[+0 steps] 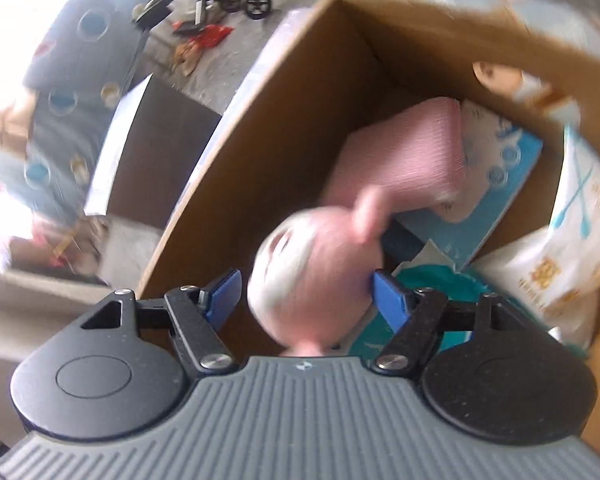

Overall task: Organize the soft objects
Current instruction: 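Lower the plush toy into the box and open the right gripper, then move the right gripper to the white yogurt cup on the bed, then grasp the white yogurt cup and lift it with the right gripper, then grasp the yogurt cup lid with the left gripper while the right gripper holds the cup, then open the right gripper and pull it away from the cup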

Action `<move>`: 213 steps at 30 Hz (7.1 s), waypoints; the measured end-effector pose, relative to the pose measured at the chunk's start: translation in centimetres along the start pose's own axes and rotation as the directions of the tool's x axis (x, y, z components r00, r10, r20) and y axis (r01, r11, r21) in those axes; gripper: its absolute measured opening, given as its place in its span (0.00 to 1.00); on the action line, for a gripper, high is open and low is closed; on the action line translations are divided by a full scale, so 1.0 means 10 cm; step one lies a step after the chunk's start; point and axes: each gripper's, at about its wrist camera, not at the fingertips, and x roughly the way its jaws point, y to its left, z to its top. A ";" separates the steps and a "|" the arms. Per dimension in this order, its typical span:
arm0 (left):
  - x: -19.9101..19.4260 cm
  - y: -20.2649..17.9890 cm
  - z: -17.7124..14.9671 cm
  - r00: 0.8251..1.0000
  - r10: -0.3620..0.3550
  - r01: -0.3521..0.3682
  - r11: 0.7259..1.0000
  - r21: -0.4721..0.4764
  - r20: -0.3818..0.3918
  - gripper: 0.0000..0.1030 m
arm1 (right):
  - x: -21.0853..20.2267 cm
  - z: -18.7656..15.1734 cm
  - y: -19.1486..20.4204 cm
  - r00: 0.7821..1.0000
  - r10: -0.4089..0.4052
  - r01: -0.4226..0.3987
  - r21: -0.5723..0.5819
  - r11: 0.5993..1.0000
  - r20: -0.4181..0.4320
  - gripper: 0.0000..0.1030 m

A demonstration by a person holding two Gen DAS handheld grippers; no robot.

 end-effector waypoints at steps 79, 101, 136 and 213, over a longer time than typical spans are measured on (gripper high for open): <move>0.27 -3.07 -2.35 0.857 -0.182 0.481 0.619 0.621 -0.482 0.54 | -2.19 -5.09 -2.68 0.779 -0.293 -0.098 0.570 0.816 0.554 0.25; -0.12 -2.84 -2.09 0.867 -0.262 0.482 0.657 0.580 -0.425 0.71 | -3.07 -4.69 -2.25 0.583 -0.571 0.342 0.463 0.818 0.578 0.58; -0.54 -2.67 -1.95 0.855 -0.396 0.517 0.606 0.604 -0.334 0.78 | -3.00 -5.00 -2.68 0.704 0.002 -0.426 0.420 0.801 0.710 0.45; -0.10 -2.61 -2.28 0.855 -0.147 0.494 0.521 0.696 -0.497 0.73 | -2.12 -4.93 -2.59 0.801 0.045 -0.388 0.461 0.798 0.597 0.40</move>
